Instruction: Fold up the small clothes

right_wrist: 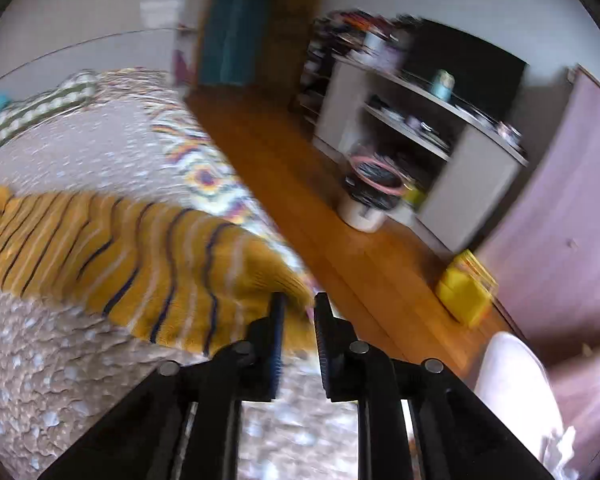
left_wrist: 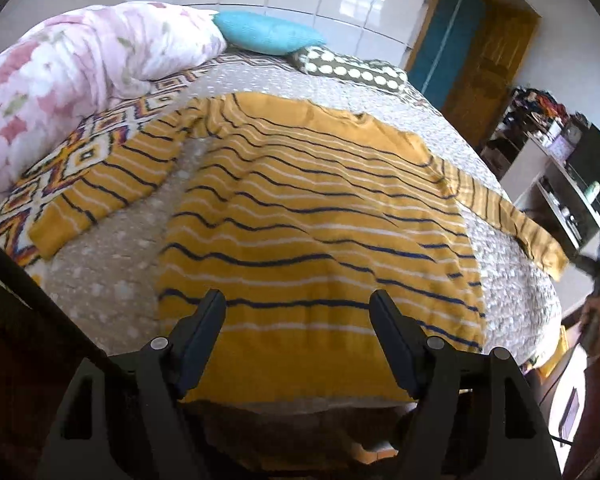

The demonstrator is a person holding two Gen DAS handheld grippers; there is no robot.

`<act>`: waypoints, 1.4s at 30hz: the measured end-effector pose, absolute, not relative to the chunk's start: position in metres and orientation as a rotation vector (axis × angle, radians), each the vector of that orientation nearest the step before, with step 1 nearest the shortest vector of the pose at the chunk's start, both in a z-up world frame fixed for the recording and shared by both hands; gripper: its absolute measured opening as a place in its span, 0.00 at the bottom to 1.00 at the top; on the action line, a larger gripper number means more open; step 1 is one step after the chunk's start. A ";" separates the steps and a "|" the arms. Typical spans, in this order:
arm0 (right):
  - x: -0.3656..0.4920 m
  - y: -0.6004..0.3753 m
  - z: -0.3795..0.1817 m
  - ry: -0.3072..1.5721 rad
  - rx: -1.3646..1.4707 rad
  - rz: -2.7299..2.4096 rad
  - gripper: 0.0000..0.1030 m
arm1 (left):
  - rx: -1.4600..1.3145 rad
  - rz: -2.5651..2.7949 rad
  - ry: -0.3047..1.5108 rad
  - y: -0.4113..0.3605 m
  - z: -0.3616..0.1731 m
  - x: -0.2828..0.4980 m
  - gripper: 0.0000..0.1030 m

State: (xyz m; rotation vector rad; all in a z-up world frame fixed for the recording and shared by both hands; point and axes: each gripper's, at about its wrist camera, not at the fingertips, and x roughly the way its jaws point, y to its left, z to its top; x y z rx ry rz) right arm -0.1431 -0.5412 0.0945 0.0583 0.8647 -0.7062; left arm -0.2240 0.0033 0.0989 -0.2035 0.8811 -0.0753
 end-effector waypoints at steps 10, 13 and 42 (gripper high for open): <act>-0.142 -0.422 0.145 0.811 0.081 -0.156 0.65 | -0.107 -0.059 0.875 -0.016 0.092 -0.228 0.76; -0.139 -0.379 0.121 0.835 0.077 -0.029 0.47 | -0.112 -0.035 0.884 -0.009 0.090 -0.226 0.77; -0.024 -0.363 0.009 0.939 0.002 -0.271 1.00 | -0.228 0.190 0.700 0.048 0.142 -0.155 0.91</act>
